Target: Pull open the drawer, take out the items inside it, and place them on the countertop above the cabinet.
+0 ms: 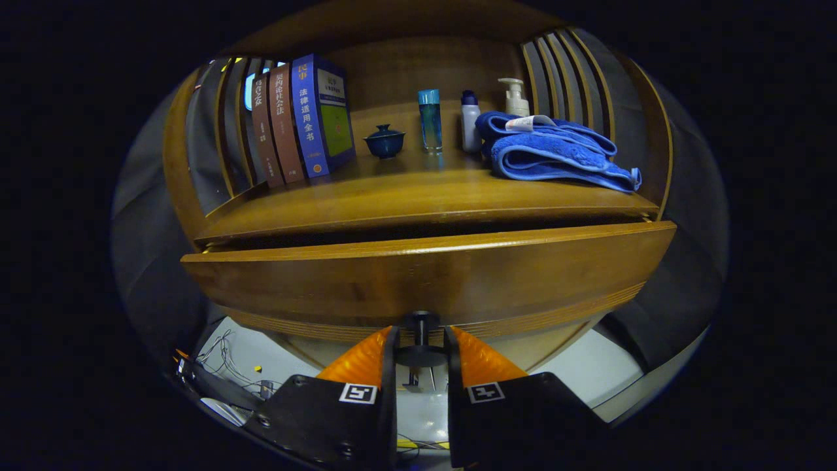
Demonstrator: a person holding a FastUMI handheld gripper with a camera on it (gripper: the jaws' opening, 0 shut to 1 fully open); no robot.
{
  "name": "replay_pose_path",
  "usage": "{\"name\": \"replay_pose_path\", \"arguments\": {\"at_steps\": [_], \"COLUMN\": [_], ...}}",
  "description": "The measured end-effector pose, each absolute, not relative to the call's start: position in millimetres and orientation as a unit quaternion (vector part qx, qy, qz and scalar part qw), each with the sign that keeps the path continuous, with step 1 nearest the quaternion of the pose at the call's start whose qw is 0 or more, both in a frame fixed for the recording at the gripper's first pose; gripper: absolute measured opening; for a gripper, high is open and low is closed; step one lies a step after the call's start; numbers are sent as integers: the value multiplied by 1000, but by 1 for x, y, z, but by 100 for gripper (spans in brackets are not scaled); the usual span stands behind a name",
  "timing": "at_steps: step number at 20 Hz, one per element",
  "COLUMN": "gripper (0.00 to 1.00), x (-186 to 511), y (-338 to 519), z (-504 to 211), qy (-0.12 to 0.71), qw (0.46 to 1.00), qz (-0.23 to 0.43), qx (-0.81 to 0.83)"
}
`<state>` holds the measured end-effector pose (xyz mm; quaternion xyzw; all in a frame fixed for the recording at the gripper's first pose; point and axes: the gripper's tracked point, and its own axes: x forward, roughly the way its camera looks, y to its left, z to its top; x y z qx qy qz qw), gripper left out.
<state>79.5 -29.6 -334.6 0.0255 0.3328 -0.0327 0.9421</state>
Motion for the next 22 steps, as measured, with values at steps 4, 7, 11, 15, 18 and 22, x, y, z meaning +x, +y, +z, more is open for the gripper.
{"name": "replay_pose_path", "arguments": {"at_steps": [4,7,11,15,18,22], "gripper": [35,35,35,35,35,35], "x": [44,15,-12,-34,-49,-67], "y": [-28,-27,-26,-23,-24,-25], "z": [-330,-326,-323,-322,-325,-327], "qy": [342,348,354,360,371,383], "qw": [939,936,934,931,927,921], "qz": [-34,-38,-44,-43,-45,-46], "qx": [27,29,31,33,34,47]}}
